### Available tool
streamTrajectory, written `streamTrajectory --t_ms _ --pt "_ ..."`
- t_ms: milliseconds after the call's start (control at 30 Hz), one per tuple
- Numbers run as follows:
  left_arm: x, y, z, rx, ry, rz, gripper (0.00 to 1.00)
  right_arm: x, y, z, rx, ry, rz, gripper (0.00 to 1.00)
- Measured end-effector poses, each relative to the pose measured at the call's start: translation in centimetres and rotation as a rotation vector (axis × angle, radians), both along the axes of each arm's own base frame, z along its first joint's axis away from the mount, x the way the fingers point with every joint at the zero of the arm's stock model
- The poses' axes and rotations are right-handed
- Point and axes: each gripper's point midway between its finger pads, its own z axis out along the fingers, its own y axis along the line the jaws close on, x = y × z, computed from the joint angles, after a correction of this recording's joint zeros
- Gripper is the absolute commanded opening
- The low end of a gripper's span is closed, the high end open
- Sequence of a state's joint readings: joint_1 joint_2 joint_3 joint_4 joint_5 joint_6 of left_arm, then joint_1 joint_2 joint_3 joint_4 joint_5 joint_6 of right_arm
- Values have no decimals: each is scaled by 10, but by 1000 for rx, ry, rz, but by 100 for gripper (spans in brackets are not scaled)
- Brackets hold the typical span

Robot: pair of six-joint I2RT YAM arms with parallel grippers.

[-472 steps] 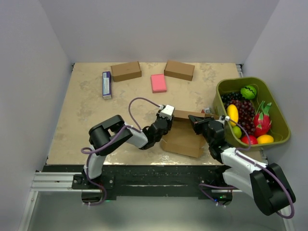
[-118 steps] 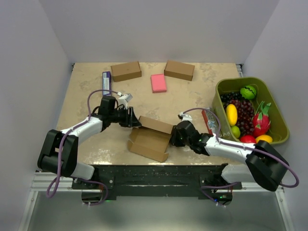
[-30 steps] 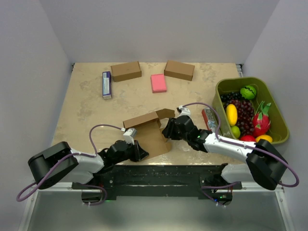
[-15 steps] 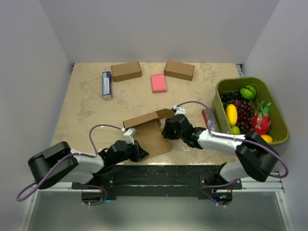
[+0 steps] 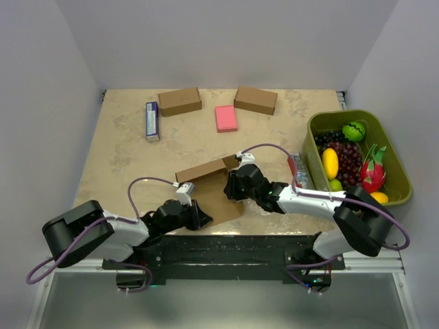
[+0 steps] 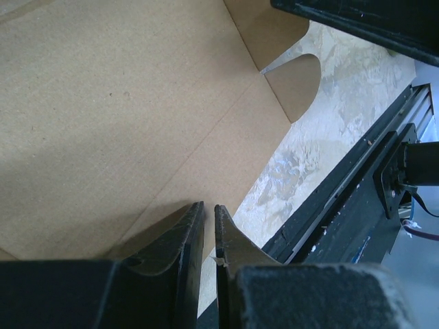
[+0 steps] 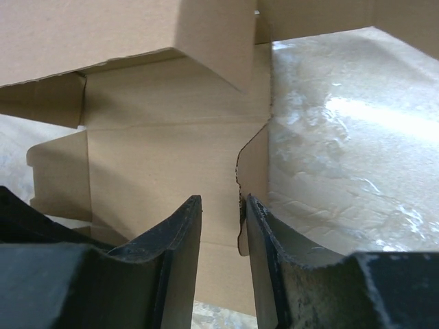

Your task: Fold the paper box

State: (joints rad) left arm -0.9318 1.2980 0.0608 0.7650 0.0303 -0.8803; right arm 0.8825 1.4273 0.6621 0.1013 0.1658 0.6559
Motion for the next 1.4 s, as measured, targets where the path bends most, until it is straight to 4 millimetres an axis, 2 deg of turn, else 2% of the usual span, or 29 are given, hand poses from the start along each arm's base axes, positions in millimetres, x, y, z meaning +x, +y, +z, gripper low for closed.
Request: streamTrajectory --t_ms 300,667,900,1033,1067,1200,1267,1400 --pt "0 0 0 -2 -1 1 17 -3 16 -12 -64 -6 32 29" --pt "1 -1 0 -4 -2 1 17 -4 29 -33 -105 31 37 27" --pt "1 -1 0 -3 -2 1 16 0 32 -42 -107 48 -13 31" --pt "1 -1 0 -3 -2 1 16 0 35 -40 -92 45 -31 42" --pt "1 -1 0 -3 -2 0 16 -1 35 -39 -91 47 -30 45" --pt "1 -1 0 -2 -1 0 16 -9 24 -26 -131 64 -20 74" --pt "1 -1 0 -3 -1 0 16 -12 17 -9 -148 53 -11 78" --pt "1 -1 0 -2 -1 0 16 0 7 50 -145 -40 2 80"
